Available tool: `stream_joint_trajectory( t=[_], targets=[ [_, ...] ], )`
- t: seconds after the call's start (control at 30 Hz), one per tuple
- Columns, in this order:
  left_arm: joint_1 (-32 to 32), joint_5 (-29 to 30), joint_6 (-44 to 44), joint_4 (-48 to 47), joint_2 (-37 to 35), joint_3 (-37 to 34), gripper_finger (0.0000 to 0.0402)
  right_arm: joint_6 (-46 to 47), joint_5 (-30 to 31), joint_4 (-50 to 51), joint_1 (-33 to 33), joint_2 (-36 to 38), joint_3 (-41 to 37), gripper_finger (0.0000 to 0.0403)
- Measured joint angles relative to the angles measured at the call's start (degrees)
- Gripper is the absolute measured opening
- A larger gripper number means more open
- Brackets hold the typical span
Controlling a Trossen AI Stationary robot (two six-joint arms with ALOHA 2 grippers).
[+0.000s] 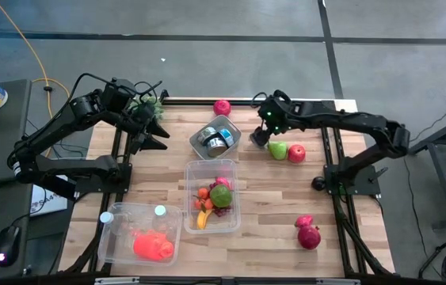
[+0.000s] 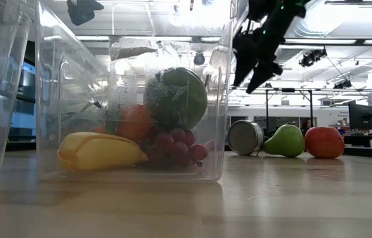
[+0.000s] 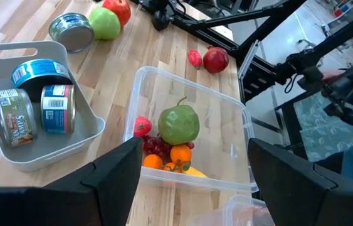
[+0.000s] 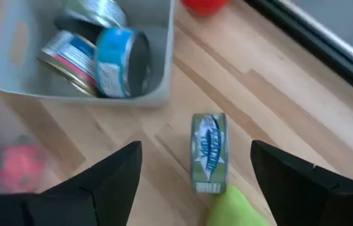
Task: Pick & Place Food Item
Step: Put the tuna can into the gray bin
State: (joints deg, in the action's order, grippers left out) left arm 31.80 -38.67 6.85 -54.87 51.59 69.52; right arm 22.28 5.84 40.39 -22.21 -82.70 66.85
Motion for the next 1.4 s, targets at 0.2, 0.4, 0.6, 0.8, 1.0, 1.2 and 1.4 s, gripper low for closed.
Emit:
stream_joint_trajectory(
  t=[0.2, 0.4, 0.6, 0.8, 1.0, 1.2, 1.4],
  targets=[
    [0.0, 0.0, 0.0, 0.0, 0.0, 0.0, 0.0281, 0.0, -0.3, 0.1, -0.3, -4.4, 0.0, 0.0283],
    [0.0, -0.1, 0.3, -0.2, 0.0, 0.0, 0.0281, 0.4, 0.2, 0.1, -0.4, -7.6, 0.0, 0.0283],
    [0.0, -0.1, -0.1, -0.2, 0.0, 0.0, 0.0281, 2.1, 0.4, 0.0, -0.8, -7.9, 0.0, 0.0283],
    [0.0, 0.0, -0.5, -0.1, 0.0, 0.0, 0.0281, 5.6, 0.7, 0.1, -2.4, -7.9, 0.0, 0.0283],
    [0.0, 0.0, 0.2, 0.1, 0.0, 0.0, 0.0281, 9.0, 0.2, 0.1, -3.9, -7.9, 0.0, 0.0283],
    [0.0, 0.0, 0.9, 0.4, 0.0, 0.0, 0.0281, 4.7, -1.8, -0.9, -3.0, -9.0, 0.0, 0.0283],
    [0.0, 0.0, 1.0, 0.4, 0.0, 0.0, 0.0281, 3.0, -0.1, -0.8, -2.1, -12.4, 0.0, 0.0283]
  ],
)
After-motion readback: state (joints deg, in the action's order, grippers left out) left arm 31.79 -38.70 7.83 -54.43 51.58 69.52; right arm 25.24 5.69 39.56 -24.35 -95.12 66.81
